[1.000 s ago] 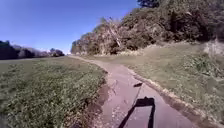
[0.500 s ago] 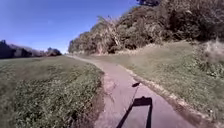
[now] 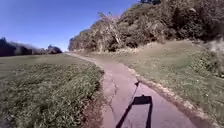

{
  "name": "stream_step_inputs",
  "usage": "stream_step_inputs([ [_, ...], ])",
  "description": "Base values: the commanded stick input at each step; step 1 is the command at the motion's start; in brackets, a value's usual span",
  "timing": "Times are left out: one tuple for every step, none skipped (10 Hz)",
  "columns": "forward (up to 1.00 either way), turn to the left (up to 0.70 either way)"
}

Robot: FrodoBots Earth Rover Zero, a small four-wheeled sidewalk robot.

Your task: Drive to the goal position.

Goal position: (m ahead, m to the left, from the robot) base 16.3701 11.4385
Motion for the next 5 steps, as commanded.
stream_step_inputs([
  [0.7,-0.34],
  [0.7,-0.34],
  [0.7,-0.32],
  [0.7,-0.26],
  [0.7,-0.07],
])
